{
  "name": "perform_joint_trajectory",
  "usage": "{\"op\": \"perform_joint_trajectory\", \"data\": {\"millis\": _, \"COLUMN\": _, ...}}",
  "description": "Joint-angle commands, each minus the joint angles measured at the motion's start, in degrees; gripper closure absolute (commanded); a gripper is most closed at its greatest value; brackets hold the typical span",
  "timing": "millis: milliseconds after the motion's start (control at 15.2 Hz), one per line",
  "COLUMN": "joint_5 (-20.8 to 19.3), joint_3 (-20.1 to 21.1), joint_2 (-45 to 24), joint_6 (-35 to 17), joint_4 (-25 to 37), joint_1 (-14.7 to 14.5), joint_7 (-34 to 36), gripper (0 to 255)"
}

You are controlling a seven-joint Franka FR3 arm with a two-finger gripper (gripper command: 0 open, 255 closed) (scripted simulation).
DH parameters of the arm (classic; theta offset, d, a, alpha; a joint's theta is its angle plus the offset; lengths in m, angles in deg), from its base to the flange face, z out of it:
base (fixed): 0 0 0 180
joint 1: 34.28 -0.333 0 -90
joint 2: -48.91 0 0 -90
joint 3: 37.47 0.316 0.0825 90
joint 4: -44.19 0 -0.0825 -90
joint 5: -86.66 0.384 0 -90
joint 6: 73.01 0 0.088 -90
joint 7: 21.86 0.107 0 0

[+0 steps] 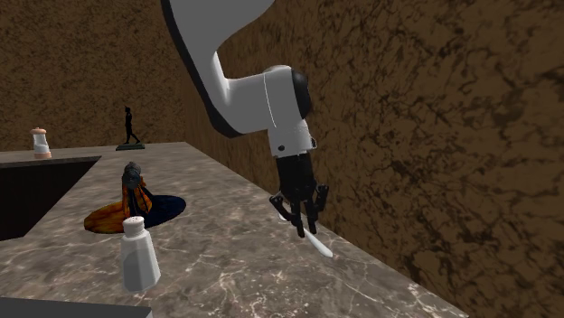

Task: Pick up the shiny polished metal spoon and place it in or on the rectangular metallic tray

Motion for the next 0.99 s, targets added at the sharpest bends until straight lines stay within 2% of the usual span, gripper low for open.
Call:
{"op": "perform_joint_trajectory", "data": {"millis": 0, "joint_5": 0.2, "joint_3": 0.1, "joint_2": 0.6, "joint_6": 1.0, "joint_4": 0.5, "joint_1": 0.0, "joint_7": -0.3, "gripper": 255}}
{"op": "perform_joint_trajectory", "data": {"millis": 924, "joint_5": 1.4, "joint_3": 0.5, "joint_2": 4.0, "joint_6": 9.8, "joint_4": 6.2, "joint_1": -0.1, "joint_7": -2.6, "gripper": 255}}
